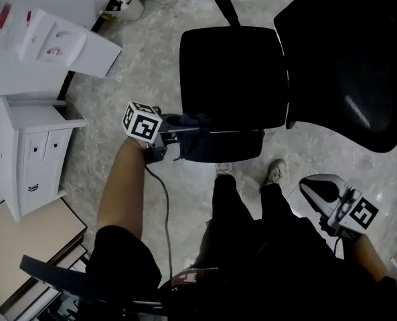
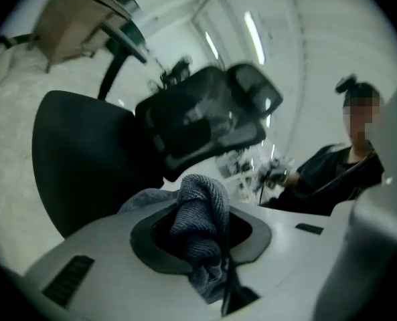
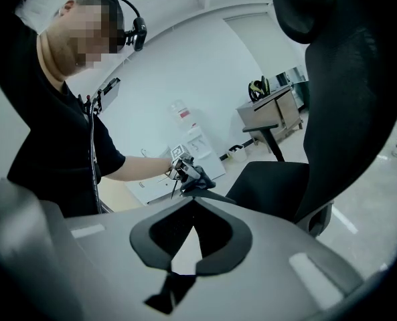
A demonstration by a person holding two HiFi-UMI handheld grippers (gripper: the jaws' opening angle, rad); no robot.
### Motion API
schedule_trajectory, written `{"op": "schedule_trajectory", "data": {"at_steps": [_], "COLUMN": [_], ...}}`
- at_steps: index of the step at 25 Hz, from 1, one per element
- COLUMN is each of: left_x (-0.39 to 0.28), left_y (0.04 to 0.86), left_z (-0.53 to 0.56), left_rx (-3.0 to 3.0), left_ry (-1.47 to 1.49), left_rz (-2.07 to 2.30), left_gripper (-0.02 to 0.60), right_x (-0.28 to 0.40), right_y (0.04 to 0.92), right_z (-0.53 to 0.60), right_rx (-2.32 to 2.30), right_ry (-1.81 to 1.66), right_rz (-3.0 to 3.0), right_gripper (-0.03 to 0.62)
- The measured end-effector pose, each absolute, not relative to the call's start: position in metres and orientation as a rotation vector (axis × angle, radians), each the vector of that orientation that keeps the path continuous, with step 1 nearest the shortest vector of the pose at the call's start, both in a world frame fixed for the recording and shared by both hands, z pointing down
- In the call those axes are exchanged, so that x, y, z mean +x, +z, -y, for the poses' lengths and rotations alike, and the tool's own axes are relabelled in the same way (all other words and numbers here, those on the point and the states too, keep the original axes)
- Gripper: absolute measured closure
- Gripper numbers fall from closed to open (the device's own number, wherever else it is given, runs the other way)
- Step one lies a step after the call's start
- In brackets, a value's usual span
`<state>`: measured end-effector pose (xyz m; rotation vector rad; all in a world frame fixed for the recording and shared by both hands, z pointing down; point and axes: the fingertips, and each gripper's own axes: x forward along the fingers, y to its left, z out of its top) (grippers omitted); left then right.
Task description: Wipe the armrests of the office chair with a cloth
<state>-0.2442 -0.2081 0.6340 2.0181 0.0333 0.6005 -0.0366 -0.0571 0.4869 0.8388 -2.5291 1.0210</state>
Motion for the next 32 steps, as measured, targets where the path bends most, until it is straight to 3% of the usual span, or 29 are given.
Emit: {"op": "schedule_trajectory", "data": {"at_steps": [3,9,13,20,32], "left_x": [-0.186,-0.023,0.024,-0.013,-0.178], "left_y": [0.653,0.67,0.665,0.633,0.627], "left_z": [0.19,0.147,0.119,0.097,0.091], "left_rx": [2.019,2.129,2.254,2.65,2.441], "left_ry": [0.994,1.343,1.567,1.609,1.433], "left_rz": [-0.266,-0.532,-0.63,-0.379,0.026], "left_gripper": [0.494,0.494,0.494,0.494,0.494], "right_x": [-0.014,0.062,0.097,0.09,0.068], "right_y": [0.484,0.487,0.48,0.443,0.406], "right_z": [0.053,0.027,0.014,0.025,0.042], "right_rx": [0.919,1.057,1.153,1.182,1.117], "right_ry": [1.039,1.057,1.059,0.967,0.84], "right_rz": [2.527,2.538,2.538,2.575,2.615], "right_gripper": [0.597,0.598,0.597,0.598,0.597]}}
